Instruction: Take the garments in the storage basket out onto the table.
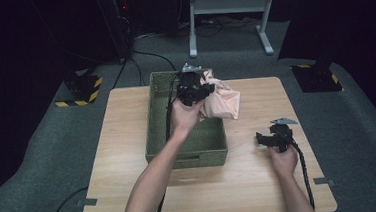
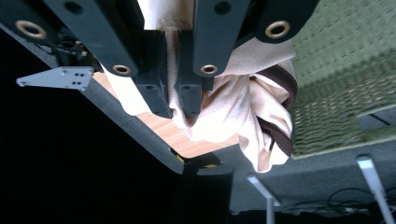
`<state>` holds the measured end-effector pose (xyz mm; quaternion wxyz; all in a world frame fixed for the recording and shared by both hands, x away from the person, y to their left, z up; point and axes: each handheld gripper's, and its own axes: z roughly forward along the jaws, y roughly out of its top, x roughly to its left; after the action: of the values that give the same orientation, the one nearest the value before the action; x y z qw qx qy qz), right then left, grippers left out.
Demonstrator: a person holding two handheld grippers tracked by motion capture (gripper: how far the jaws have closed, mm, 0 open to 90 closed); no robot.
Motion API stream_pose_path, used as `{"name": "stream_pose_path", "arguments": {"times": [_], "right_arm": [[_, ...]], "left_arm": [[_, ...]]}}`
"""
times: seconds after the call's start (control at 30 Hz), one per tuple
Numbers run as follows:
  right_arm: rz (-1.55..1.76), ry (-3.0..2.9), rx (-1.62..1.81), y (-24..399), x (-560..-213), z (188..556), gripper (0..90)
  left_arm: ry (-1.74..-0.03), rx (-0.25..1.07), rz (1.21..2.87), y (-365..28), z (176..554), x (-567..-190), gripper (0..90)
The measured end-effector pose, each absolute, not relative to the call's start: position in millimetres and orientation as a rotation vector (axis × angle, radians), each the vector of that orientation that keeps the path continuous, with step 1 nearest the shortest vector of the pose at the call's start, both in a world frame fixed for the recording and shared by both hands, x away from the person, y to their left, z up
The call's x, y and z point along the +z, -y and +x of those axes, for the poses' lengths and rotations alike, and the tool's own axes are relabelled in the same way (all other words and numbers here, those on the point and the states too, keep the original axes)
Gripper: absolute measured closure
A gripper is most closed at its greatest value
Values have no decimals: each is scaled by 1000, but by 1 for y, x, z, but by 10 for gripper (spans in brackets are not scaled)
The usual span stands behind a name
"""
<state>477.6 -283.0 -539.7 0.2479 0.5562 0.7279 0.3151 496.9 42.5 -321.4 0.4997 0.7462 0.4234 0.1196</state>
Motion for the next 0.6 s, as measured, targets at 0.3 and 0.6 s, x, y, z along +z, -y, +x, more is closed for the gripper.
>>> {"name": "stream_pose_path", "arguments": {"times": [0.3,0.6], "right_arm": [[1516,-1984,858,283,-540,478,145],[1516,-1984,859,283,-540,478,145]], "left_arm": [[-976,264,1829,-20,498,-316,847],[-941,223,1826,4,500,-314,845]]}}
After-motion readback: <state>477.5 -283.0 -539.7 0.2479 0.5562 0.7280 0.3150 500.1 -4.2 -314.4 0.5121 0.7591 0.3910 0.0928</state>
